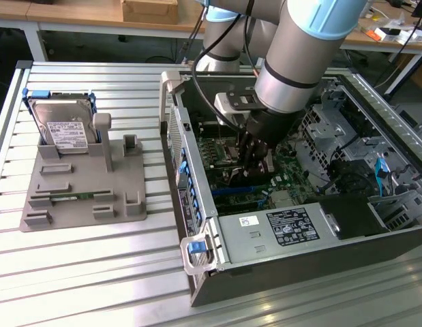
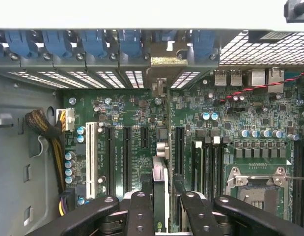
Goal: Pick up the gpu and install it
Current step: 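Insert the gpu into the slot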
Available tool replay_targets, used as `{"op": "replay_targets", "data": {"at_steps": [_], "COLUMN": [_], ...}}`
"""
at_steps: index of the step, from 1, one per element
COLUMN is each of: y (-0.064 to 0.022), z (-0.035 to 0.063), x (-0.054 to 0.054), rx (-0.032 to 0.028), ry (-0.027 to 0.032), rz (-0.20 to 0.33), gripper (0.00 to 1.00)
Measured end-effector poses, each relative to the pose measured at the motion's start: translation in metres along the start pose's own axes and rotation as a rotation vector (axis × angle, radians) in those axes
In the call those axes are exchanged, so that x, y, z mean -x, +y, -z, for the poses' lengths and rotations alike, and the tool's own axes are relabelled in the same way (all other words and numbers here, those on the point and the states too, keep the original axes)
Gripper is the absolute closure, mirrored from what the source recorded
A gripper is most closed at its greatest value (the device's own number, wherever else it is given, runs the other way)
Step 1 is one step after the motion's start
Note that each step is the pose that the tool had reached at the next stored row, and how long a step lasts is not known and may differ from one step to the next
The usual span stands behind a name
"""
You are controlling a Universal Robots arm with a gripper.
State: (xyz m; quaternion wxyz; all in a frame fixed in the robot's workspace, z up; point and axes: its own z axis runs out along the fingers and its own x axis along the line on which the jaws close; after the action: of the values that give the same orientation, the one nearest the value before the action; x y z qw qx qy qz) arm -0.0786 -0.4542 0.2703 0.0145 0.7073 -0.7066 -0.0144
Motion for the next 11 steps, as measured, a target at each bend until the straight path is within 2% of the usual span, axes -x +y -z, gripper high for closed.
{"op": "replay_targets", "data": {"at_steps": [11], "y": [-0.0002], "z": [-0.0083], "x": [-0.0013], "rx": [0.0001], "ry": [0.0001], "rz": [0.000], "gripper": [0.73]}}
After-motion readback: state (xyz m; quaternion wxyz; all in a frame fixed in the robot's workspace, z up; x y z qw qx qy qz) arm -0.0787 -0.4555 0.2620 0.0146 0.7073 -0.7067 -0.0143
